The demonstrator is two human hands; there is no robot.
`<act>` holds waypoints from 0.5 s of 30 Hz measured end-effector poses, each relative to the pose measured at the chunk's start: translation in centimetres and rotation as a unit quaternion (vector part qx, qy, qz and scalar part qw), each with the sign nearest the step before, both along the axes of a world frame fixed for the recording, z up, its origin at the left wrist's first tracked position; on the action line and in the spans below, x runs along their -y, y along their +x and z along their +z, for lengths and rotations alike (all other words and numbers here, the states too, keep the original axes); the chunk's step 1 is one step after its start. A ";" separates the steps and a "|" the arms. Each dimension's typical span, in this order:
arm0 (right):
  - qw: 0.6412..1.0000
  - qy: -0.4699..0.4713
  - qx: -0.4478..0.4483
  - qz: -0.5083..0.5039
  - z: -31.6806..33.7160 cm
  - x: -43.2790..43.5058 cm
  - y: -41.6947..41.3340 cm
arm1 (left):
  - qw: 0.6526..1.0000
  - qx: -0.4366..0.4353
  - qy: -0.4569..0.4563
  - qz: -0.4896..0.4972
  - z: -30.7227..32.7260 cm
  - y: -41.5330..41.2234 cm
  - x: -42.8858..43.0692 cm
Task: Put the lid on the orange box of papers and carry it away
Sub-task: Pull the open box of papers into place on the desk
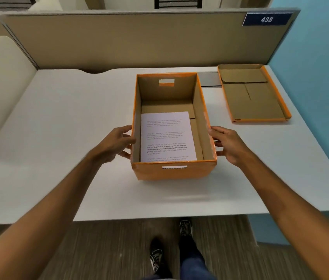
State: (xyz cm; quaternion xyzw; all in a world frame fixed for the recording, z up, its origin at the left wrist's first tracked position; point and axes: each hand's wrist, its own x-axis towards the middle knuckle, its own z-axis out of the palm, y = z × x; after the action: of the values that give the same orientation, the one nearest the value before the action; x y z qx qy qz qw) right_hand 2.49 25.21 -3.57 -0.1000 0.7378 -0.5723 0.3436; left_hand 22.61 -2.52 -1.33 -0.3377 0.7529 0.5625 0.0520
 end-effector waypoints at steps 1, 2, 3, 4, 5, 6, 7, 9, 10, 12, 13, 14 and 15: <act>1.000 -0.001 0.001 -0.004 -0.2 -0.3 0.5 | 1.000 0.001 0.001 -0.003 -0.1 0.3 -0.1; 1.000 -0.002 0.002 -0.008 -0.3 -0.5 0.9 | 1.000 0.002 0.002 -0.004 -0.3 0.5 -0.1; 1.000 -0.003 0.004 -0.011 -0.4 -0.7 1.2 | 1.000 0.001 0.002 -0.005 -0.4 0.7 -0.2; 1.000 -0.003 0.006 -0.014 -0.5 -0.9 1.5 | 1.000 0.000 0.002 -0.006 -0.5 0.8 -0.3; 1.000 -0.004 0.008 -0.016 -0.6 -1.1 1.8 | 1.000 -0.001 0.001 -0.007 -0.5 0.9 -0.4; 1.000 -0.004 0.011 -0.018 -0.8 -1.2 2.0 | 1.000 0.000 -0.002 -0.010 -0.6 1.0 -0.5; 1.000 -0.003 0.013 -0.019 -1.0 -1.3 2.3 | 1.000 0.002 -0.004 -0.012 -0.6 1.2 -0.6; 1.000 0.000 0.014 -0.020 -1.3 -1.4 2.7 | 1.000 0.004 -0.002 -0.014 -0.8 1.5 -0.8; 1.000 0.002 0.014 -0.022 -1.4 -1.4 2.9 | 1.000 0.005 0.001 -0.013 -0.8 1.6 -0.8; 1.000 0.005 0.013 -0.025 -1.5 -1.3 3.1 | 1.000 0.007 0.004 -0.008 -0.9 1.8 -0.9; 1.000 0.007 0.013 -0.025 -1.5 -1.3 3.2 | 1.000 0.008 0.005 -0.005 -1.0 1.9 -0.9; 1.000 0.008 0.013 -0.026 -1.5 -1.2 3.2 | 1.000 0.009 0.004 -0.002 -1.1 2.0 -1.0; 1.000 0.009 0.013 -0.027 -1.5 -1.2 3.3 | 1.000 0.010 0.002 0.000 -1.1 2.1 -1.0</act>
State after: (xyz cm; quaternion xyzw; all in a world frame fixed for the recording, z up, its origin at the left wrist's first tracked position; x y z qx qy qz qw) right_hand 5.75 26.36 -5.05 -0.0697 0.7411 -0.5757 0.3384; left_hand 24.68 -1.49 -2.48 -0.3431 0.7513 0.5605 0.0608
